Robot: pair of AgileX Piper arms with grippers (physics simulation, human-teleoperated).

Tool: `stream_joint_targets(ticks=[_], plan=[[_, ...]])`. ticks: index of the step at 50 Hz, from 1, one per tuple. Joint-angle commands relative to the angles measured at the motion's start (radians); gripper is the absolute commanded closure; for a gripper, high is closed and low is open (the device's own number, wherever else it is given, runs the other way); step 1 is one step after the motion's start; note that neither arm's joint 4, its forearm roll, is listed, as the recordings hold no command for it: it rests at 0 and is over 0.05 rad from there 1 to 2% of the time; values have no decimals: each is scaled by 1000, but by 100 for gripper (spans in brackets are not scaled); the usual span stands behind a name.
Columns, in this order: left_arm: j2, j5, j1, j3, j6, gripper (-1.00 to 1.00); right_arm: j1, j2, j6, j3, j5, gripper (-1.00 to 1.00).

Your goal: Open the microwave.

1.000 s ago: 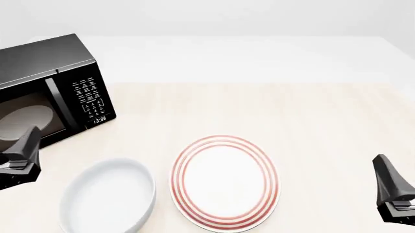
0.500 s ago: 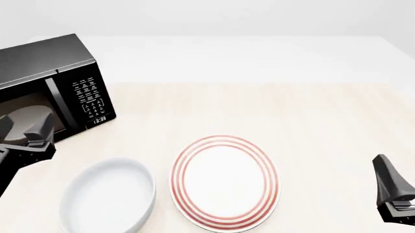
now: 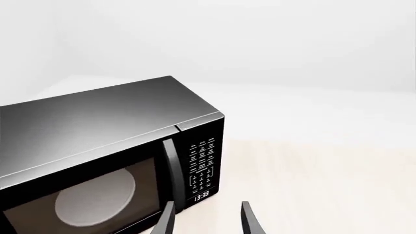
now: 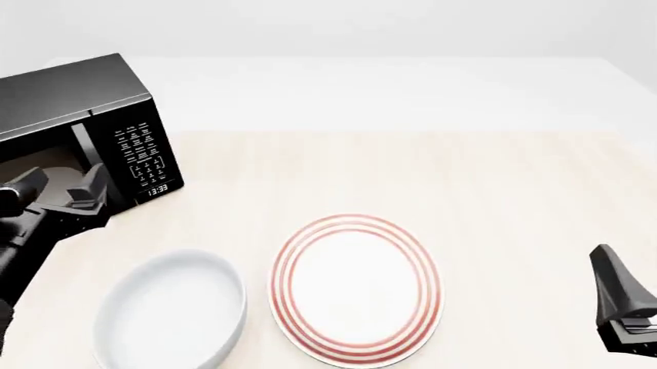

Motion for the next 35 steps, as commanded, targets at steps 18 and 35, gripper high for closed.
stream_joint_targets(ticks=[18,35], plan=[[199,-108,26,-71,37,-100,0,0,0,0,0,-100],[279,-161,63,-78,5,-100,0,0,0,0,0,-100]])
